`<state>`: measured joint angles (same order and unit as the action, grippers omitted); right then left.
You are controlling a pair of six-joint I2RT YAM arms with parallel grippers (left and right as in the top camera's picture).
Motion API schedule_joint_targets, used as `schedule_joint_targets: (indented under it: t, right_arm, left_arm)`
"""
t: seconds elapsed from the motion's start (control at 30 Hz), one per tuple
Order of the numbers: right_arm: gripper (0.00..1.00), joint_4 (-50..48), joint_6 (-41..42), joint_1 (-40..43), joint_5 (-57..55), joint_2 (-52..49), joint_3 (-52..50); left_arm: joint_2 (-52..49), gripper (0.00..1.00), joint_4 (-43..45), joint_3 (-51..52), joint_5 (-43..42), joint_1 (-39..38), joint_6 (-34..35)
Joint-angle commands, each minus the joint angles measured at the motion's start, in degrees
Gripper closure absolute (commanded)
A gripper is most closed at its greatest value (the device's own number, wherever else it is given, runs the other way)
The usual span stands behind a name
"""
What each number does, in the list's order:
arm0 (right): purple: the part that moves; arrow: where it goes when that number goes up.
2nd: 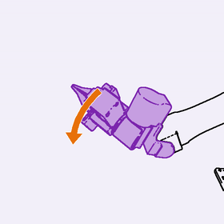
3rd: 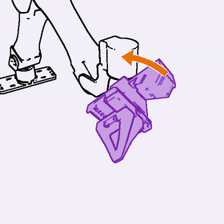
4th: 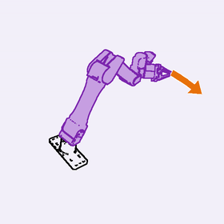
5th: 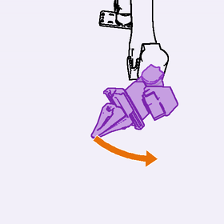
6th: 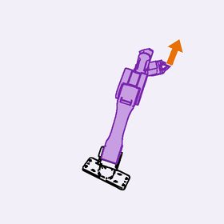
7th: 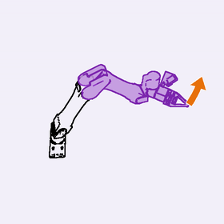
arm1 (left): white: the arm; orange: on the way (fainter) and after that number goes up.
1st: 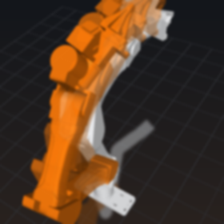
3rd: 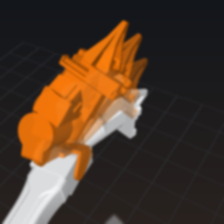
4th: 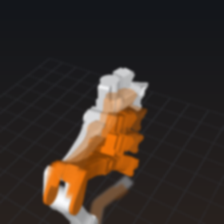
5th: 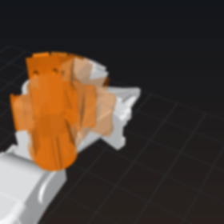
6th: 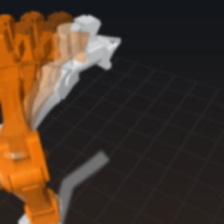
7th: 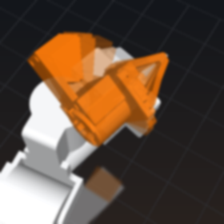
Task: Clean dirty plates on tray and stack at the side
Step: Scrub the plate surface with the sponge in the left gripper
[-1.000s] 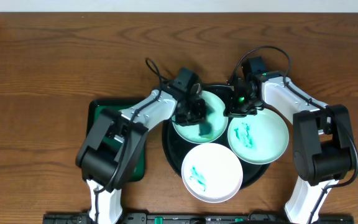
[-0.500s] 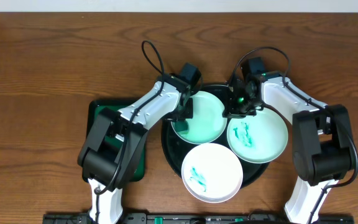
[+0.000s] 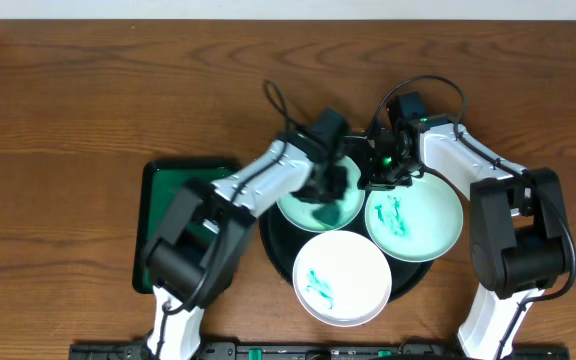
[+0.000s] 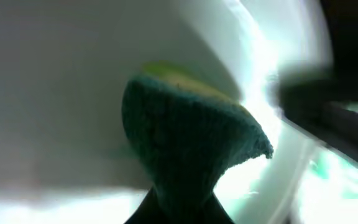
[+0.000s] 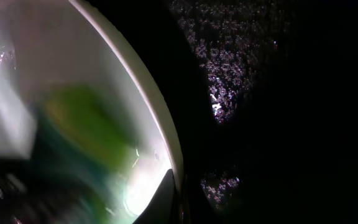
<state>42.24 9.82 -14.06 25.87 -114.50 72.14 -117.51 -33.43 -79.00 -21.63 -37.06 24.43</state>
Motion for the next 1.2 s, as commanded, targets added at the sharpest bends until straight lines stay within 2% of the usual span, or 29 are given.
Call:
schedule_joint_targets:
  t: [0.0, 0.13, 0.33, 0.73, 0.87, 1.03, 1.17]
  right_arm:
    - [0.99, 0.26, -0.87, -0.22, 0.09, -0.81, -0.24]
    - [0.99, 0.59, -0.90, -0.22, 0.09, -0.81, -0.24]
    - [0.99, 1.07, -0.87, -0.22, 0.11, -0.81, -0.24]
    - [0.99, 2.32, -0.87, -0.22, 0.07, -0.81, -0.24]
    - [0.99, 2.36, -0.85, -0.20, 0.09, -0.81, -0.24]
    - [0.99, 2.34, -0.85, -0.17, 0.07, -0.81, -0.24]
    - [0.99, 2.29, -0.85, -0.17, 0.07, -0.81, -0.24]
  left_arm:
    - [-1.33, 0.92, 1.90, 0.33, -7.58, -2.29, 3.48]
    - [-1.42, 0.93, 4.85, 0.33, -7.28, -2.38, 6.03]
    - [-2.86, 0.93, 8.61, 0.33, -2.45, 0.48, 8.55]
    - [-7.15, 0.93, 10.93, 0.33, 8.20, 10.47, 8.37]
    - [-7.13, 0.93, 7.23, 0.33, 13.70, 12.52, 7.98]
    - [-7.13, 0.93, -2.36, 0.33, 27.02, 13.55, 5.70]
    - [-7.13, 0.93, -7.41, 0.33, 33.77, 13.53, 5.64]
